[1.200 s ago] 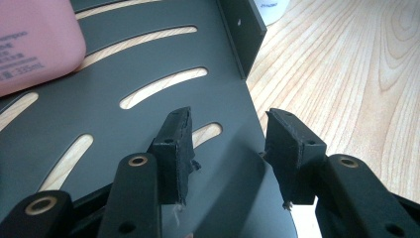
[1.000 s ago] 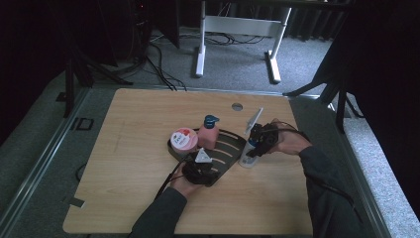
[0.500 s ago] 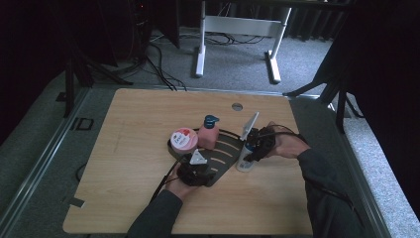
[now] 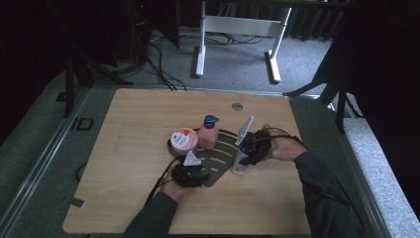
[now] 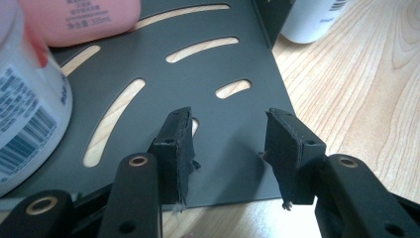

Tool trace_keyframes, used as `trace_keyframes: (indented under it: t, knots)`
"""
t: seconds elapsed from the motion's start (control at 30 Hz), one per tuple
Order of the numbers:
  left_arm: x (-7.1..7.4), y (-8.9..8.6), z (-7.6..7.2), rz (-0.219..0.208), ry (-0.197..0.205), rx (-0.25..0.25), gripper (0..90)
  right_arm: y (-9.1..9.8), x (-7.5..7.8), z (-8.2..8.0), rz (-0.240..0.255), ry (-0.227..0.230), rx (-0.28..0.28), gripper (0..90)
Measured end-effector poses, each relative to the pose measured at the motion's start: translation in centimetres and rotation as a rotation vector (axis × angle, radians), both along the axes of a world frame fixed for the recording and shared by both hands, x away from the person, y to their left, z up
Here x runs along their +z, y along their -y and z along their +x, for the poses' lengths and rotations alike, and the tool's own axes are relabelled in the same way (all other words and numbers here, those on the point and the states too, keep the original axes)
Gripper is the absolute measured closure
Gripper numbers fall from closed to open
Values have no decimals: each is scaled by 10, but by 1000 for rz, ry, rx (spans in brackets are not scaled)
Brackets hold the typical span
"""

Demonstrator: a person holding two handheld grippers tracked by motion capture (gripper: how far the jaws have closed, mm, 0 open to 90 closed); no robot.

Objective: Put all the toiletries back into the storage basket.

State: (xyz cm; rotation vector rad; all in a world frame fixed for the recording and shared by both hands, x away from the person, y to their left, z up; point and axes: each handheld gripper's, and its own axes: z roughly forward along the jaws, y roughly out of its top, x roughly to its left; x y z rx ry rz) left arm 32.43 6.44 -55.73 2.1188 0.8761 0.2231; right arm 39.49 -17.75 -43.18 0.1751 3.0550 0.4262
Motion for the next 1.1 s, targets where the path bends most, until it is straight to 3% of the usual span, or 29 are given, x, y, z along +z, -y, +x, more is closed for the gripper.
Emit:
trace_keyframes:
  t: [0.6,1.1]
  knots:
    - [-1,-4,-2,15,18,-1,556,-14,-2,-12,3,-6,47,552]
    - [-3,-4,-1,0,18,-8,555,-30,-2,-16,11,-19,91,552]
